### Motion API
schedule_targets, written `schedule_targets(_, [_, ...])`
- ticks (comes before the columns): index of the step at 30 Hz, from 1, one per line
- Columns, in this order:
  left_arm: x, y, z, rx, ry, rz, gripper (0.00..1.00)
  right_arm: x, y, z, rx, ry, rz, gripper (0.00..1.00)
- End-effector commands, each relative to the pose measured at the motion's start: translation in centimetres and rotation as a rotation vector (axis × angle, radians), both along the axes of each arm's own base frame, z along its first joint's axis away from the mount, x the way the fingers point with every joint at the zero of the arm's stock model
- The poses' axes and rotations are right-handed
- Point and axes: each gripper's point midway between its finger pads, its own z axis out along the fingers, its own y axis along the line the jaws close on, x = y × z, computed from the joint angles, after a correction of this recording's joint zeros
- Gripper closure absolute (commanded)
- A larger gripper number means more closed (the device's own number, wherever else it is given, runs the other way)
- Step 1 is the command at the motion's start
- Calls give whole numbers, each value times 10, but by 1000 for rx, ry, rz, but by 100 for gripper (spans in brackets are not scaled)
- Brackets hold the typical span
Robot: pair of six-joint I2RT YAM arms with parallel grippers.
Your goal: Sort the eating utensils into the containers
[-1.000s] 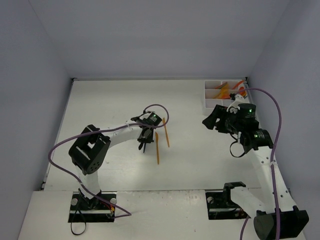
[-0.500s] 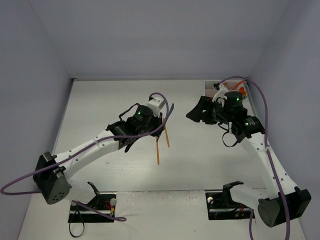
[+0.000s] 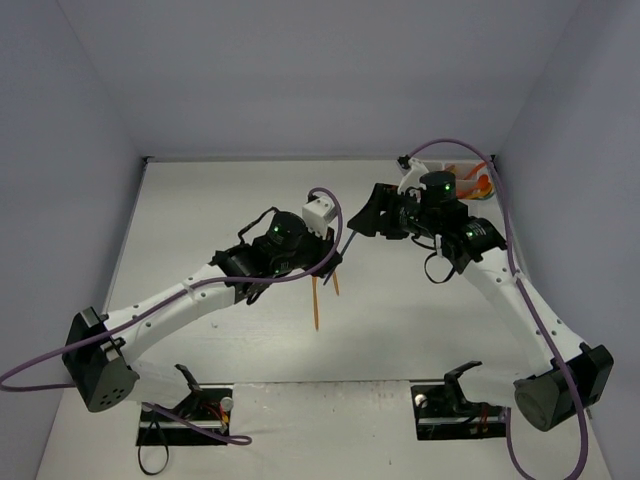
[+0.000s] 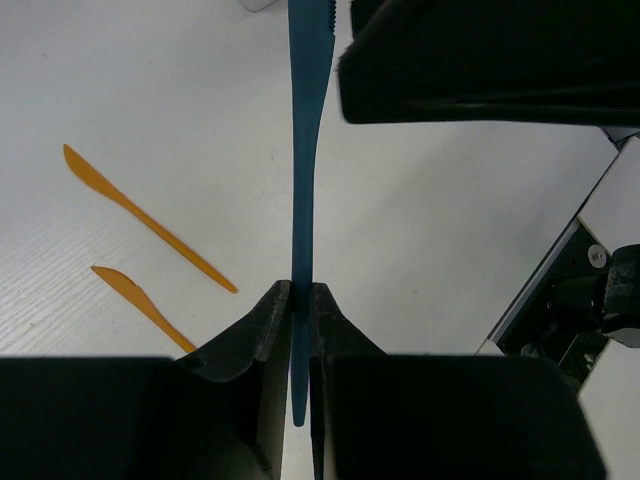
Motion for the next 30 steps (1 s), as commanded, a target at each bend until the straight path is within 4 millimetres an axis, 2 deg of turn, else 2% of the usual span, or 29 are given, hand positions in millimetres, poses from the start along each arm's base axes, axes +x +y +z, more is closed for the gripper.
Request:
schedule_targets(1, [-1, -7, 50, -117, -121, -32, 100, 16, 7, 21, 33, -74, -19, 41])
schedule_targets(6, [-3, -10, 52, -125, -128, -47, 100, 19, 11, 21, 35, -74, -22, 49])
schedule_targets(10, [-3, -15, 48, -112, -128, -60, 100, 21, 16, 24, 58, -71, -17, 71])
schedule_targets(12, [-2, -16, 47, -111, -128, -59, 100, 20, 18, 24, 63, -68, -17, 77])
schedule_targets(14, [1, -17, 45, -106, -126, -50, 100, 21, 16, 23, 60, -68, -37, 95])
schedule_targets(15, [3, -17, 44, -100, -123, -45, 100, 22, 14, 23, 57, -70, -50, 99])
schedule_targets(17, [5, -17, 42, -89, -118, -33, 100, 23, 9, 22, 48, -80, -76, 100])
schedule_targets(18, [6, -16, 40, -85, -115, -23, 96, 24, 7, 22, 43, -82, -88, 100])
schedule_targets(21, [10, -10, 31, -59, -96, 18, 53, 30, -2, 22, 17, -106, -134, 100])
schedule_targets(23, [15, 0, 20, -14, -76, 78, 33, 35, -12, 27, -5, -135, -179, 100])
schedule_targets(26, [21, 23, 2, 67, -39, 180, 25, 52, -37, 40, -50, -200, -274, 100])
schedule_targets(28, [22, 40, -11, 124, -3, 244, 23, 69, -66, 53, -90, -250, -368, 100])
schedule_targets(30, [19, 61, -20, 161, 34, 302, 23, 89, -104, 67, -131, -294, -485, 100])
